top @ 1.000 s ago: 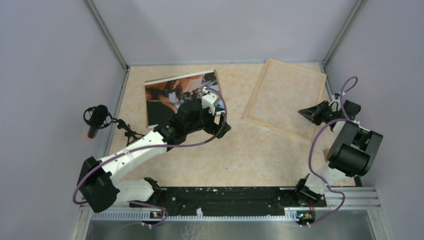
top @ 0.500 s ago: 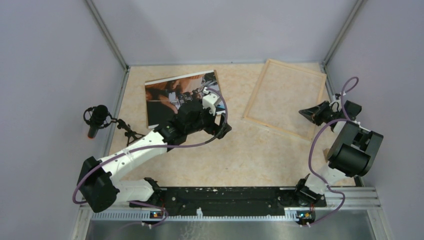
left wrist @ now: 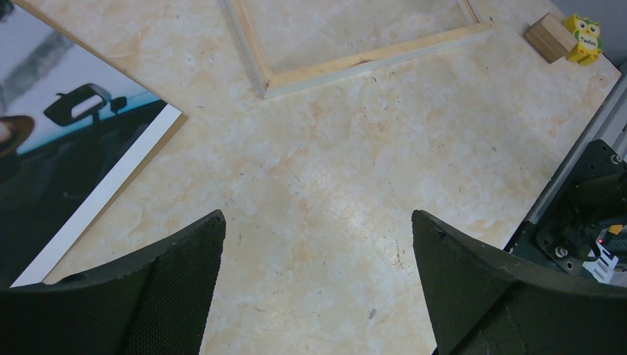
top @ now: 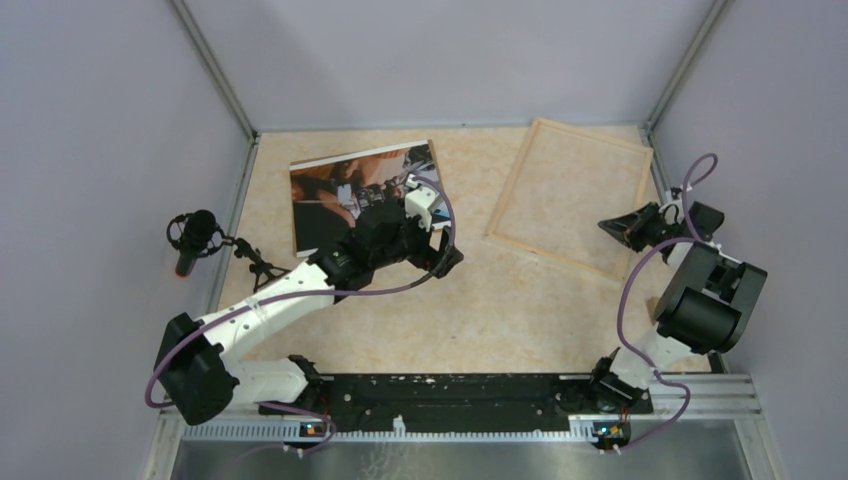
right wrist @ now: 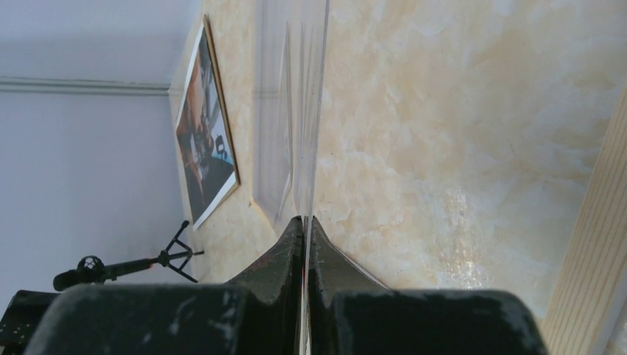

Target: Put the photo into the frame

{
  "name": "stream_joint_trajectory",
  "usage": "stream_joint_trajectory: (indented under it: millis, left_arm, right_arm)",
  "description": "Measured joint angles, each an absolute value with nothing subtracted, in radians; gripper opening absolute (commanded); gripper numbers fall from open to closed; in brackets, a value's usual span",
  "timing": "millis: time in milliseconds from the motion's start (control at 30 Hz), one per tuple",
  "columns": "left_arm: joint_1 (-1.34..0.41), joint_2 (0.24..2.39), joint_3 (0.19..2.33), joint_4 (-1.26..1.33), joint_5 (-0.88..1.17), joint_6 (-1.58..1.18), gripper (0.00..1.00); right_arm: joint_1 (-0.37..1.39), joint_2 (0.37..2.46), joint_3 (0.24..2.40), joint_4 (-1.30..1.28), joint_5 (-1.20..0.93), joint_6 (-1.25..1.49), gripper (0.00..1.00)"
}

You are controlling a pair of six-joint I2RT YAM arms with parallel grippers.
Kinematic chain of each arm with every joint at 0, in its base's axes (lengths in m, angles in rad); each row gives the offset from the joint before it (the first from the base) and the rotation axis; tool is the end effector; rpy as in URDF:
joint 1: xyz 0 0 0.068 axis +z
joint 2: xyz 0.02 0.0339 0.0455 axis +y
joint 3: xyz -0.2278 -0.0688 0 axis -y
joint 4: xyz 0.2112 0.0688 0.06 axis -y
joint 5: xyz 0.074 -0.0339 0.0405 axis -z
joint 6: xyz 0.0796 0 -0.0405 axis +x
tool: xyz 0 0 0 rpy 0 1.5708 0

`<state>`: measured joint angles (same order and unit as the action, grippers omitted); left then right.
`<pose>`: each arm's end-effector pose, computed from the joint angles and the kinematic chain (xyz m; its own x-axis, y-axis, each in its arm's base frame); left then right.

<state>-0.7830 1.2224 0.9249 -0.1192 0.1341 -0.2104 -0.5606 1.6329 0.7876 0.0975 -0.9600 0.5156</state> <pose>0.2062 -0.2203 0.2612 -0.4447 0.1505 -0.8830 0.7085 0.6622 -0.2439 0.2946 -0.1079 0.1413 -0.6015 0.7115 -0.3632 0.1067 0.5221 0.8462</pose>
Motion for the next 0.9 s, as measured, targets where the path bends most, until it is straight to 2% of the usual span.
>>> stream_joint_trajectory:
  millis: [900]
  left_arm:
    - [-0.801,1.222,0.925,-0.119,0.133,-0.210,0.98]
  right_arm:
    - [-0.573,1.652,0.788,0.066,-0.961,0.488,0.00]
